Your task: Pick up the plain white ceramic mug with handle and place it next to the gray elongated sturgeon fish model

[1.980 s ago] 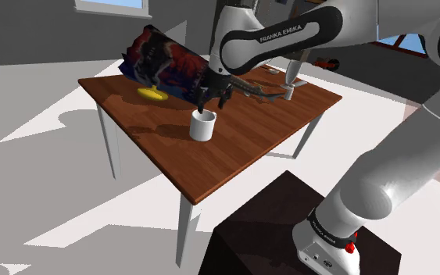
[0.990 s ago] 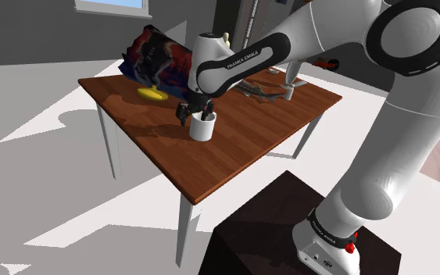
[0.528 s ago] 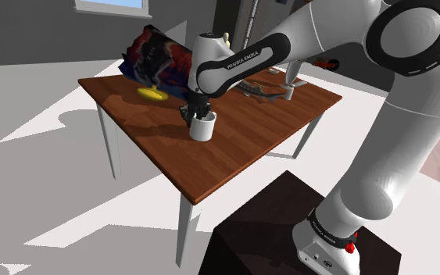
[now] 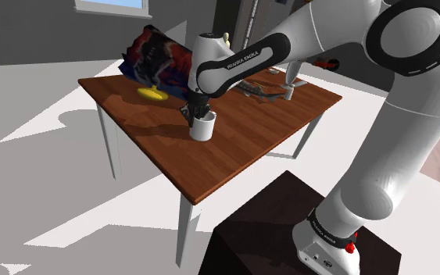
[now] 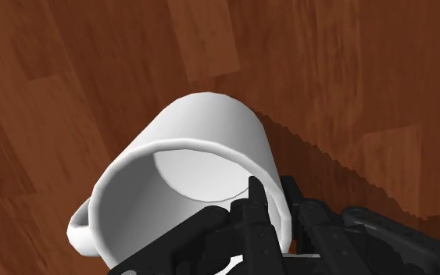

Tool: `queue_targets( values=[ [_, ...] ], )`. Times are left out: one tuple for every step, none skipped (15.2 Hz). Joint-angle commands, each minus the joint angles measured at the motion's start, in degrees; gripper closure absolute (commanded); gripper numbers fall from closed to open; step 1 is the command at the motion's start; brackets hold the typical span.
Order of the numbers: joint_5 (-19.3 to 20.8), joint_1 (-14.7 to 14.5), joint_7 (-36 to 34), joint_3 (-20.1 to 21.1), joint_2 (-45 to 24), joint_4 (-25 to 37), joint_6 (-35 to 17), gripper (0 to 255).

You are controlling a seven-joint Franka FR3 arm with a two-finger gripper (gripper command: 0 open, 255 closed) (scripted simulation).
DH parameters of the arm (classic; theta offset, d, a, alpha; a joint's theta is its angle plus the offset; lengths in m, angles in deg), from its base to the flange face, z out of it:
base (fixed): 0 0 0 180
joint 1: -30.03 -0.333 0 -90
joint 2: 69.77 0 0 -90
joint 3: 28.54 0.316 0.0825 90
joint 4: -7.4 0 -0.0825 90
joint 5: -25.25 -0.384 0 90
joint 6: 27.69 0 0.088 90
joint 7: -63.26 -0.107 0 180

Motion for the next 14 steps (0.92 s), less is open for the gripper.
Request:
queue_targets(
  values=[
    [-0.2,0.04,0.17,0.04,0.44,0.26,0.66,255],
    [-0.4,0.07,0.33,0.09,0.87,0.54,1.36,255],
    [-0.59,0.09,0.49,0.13,1.29,0.83,2.05,255],
    [-0.77,0.12,0.65,0.17,1.71,1.13,2.75,255],
    [-0.95,0.14,0.8,0.2,2.11,1.44,3.45,255],
    [-1.13,0.16,0.95,0.24,2.5,1.77,4.15,255],
    [-1.3,0.18,1.09,0.27,2.89,2.11,4.86,255],
    [-1.46,0.2,1.23,0.29,3.26,2.46,5.57,255],
    [-1.61,0.21,1.37,0.31,3.62,2.82,6.28,255],
    [-1.76,0.22,1.5,0.34,3.97,3.2,6.99,255],
    [-1.91,0.24,1.63,0.35,4.3,3.59,7.7,255],
    [-2.04,0.25,1.75,0.37,4.63,3.99,8.42,255],
    [-2.18,0.26,1.87,0.38,4.95,4.4,9.13,255],
    [-2.3,0.27,1.98,0.4,5.25,4.83,9.85,255]
  ],
)
